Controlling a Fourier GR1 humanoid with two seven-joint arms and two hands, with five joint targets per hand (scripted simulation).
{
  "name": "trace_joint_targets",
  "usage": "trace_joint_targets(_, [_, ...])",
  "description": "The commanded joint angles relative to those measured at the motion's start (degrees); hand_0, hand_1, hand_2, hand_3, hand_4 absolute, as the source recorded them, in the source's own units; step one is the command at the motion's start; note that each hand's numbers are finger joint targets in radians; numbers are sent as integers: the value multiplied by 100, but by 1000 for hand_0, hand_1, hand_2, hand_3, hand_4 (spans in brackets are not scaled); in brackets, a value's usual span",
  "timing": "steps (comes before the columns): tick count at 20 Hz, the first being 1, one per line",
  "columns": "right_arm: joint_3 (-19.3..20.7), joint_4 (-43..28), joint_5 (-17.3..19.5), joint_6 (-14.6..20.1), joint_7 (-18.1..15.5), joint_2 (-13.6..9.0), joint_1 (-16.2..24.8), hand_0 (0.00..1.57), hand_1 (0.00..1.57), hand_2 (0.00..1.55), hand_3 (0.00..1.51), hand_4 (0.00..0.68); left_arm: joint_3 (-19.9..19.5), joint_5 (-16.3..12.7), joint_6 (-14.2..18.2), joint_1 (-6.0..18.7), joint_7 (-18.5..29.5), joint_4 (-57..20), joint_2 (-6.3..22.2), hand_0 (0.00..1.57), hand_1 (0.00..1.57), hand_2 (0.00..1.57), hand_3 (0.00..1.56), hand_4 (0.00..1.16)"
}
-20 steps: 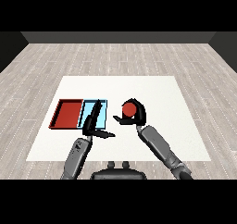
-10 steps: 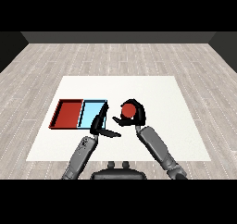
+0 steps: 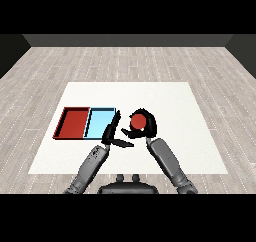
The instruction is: Pick the red can and put it in the red box
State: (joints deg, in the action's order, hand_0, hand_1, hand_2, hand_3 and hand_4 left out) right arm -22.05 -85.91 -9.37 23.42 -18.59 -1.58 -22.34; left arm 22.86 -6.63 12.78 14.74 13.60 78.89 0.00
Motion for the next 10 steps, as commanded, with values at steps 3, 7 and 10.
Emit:
trace_joint_targets(3, [-112, -602, 175, -213, -79, 131, 548, 1473, 1473, 1441, 1386, 675, 312, -314, 95, -64, 431, -311, 0, 0, 0, 0, 0, 0])
trace_joint_targets(7, [85, -75, -11, -166, -150, 155, 140, 1442, 1442, 1431, 1392, 661, 320, -558, 392, 481, 489, -706, 0, 0, 0, 0, 0, 0])
trace_joint_targets(10, [-156, -417, -172, -278, -6, 157, 354, 1469, 1469, 1432, 1399, 644, 569, -678, 357, 369, 651, -820, 0, 0, 0, 0, 0, 0])
